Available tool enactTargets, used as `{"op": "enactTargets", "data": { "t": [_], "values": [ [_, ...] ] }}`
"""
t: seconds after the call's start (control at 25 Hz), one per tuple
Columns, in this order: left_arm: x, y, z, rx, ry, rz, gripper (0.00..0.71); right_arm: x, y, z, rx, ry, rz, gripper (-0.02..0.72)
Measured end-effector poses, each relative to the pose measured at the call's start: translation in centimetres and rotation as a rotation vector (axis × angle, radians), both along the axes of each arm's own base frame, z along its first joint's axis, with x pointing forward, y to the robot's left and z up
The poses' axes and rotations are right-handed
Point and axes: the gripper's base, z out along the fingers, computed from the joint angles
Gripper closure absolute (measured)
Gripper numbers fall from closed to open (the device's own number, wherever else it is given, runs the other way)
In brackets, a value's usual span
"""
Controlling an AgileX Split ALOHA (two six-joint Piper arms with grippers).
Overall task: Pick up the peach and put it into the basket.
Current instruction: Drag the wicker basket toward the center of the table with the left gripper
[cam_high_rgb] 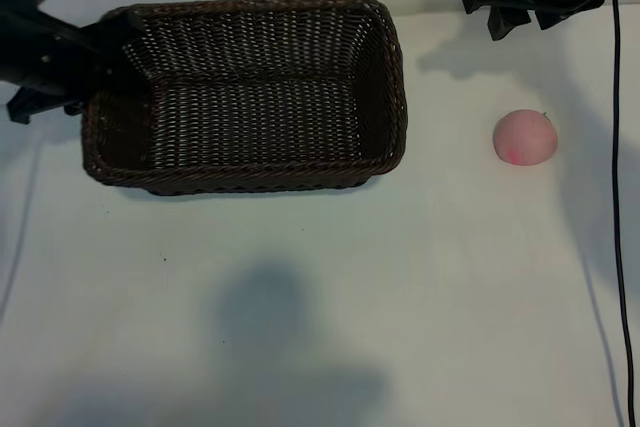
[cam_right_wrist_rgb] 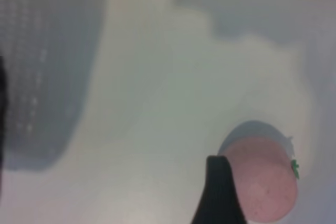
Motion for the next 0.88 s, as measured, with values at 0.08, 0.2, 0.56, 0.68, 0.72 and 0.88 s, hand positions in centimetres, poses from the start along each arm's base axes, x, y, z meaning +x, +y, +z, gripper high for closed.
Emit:
{"op": "enactTargets", "data": {
  "t": [0.08,0.2,0.56,0.68,0.72,0.88],
  "values": [
    [0.7,-0.8,-0.9,0.001,0.015,-0.022,0.448,0.0,0.0,0.0,0.001,-0.002,0.0,0.187],
    [1.5,-2.0,-2.5,0.0,0.045,-0.049,0.448,0.1,0.0,0.0,0.002,-0.008,0.0,0.187],
    [2.2,-3.2,-6.0,-0.021,0.104,-0.033,0.448,0.1,0.0,0.1,0.004,-0.014,0.0,0.187],
    [2.3,-3.2,-6.4,-0.026,0.114,-0.03,0.448,0.1,0.0,0.1,0.004,-0.014,0.0,0.187],
    [2.2,-3.2,-6.4,-0.028,0.116,-0.029,0.449,0.1,0.0,0.1,0.004,-0.014,0.0,0.187],
    [2.2,-3.3,-6.4,-0.033,0.123,-0.035,0.421,0.1,0.0,0.1,0.004,-0.013,-0.001,0.187]
  ]
}}
